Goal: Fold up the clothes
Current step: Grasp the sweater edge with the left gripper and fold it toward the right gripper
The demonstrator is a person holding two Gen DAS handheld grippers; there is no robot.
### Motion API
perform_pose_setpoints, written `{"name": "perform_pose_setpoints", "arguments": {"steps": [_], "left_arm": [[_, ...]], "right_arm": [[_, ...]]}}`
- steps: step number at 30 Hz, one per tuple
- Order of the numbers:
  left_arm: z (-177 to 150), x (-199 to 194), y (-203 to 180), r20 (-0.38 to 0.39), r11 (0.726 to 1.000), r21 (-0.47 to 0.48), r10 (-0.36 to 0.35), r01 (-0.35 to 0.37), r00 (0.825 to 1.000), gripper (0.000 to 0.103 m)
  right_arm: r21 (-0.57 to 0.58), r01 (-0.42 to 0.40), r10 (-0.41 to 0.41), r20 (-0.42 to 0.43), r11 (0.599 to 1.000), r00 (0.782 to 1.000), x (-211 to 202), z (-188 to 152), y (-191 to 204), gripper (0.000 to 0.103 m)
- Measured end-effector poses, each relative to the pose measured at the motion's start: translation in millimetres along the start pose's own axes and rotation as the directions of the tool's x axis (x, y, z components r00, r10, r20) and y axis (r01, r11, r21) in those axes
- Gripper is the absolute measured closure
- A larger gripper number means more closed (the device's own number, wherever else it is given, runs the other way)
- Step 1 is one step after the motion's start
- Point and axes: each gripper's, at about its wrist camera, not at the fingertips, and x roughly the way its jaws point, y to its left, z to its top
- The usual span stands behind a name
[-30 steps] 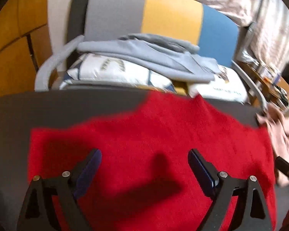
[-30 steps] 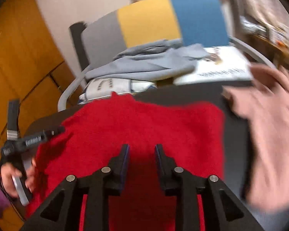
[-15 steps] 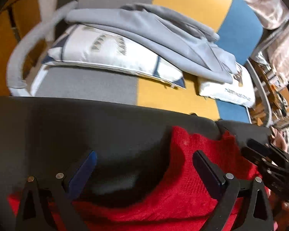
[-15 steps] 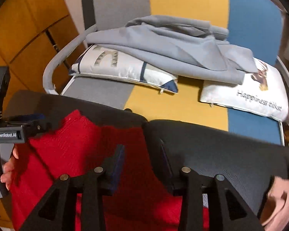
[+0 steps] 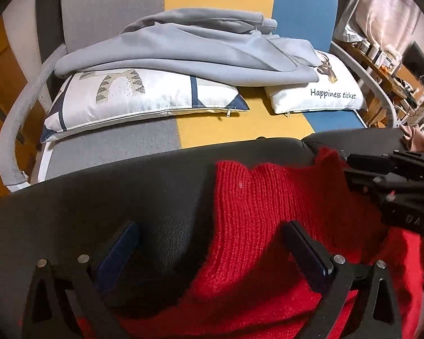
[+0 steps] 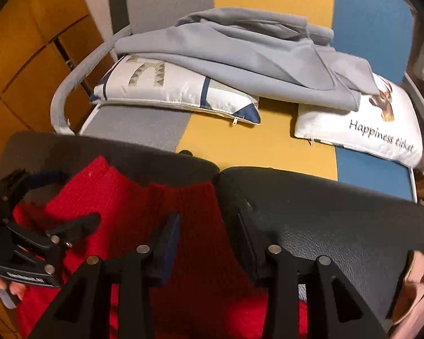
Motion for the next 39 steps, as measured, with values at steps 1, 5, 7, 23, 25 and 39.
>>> {"name": "perform_pose_setpoints", "arguments": {"steps": [1, 5, 7, 23, 25, 39], "left_arm": [[-1, 0, -1, 0.002, 1.000, 0.013, 0.004, -0.004, 1.000, 0.000], [-1, 3, -7, 0.009, 0.998, 0.058, 0.025, -0.026, 1.000, 0.000], [1, 4, -9, 0.016, 0.998, 0.059, 0.031, -0.031, 0.999, 0.000], [-34, -80, -28, 0.201, 0.993, 0.069, -0.106, 0.094, 0.974, 0.093], [-57, -101, -36, 0.251, 0.990, 0.090, -0.124, 0.104, 0.960, 0.093], [-197, -137, -35, 0.309, 0.995, -0.020, -0.089, 0.100, 0.947, 0.092]], "right_arm": [[-0.009, 0.012, -0.012, 0.014, 1.000, 1.000, -3, 0, -2, 0.062], [-0.134, 0.070, -0.073, -0.016, 0.989, 0.997, 8, -2, 2, 0.056], [-0.209, 0.111, -0.112, 0.010, 0.972, 0.994, 11, -5, 12, 0.057], [0.049, -0.118, 0.102, 0.244, 0.992, 0.964, -102, -57, 8, 0.098], [0.053, -0.157, 0.137, 0.275, 0.986, 0.952, -121, -85, 13, 0.098], [0.389, -0.323, 0.202, 0.320, 0.863, 0.926, -129, -247, -10, 0.081]]}}
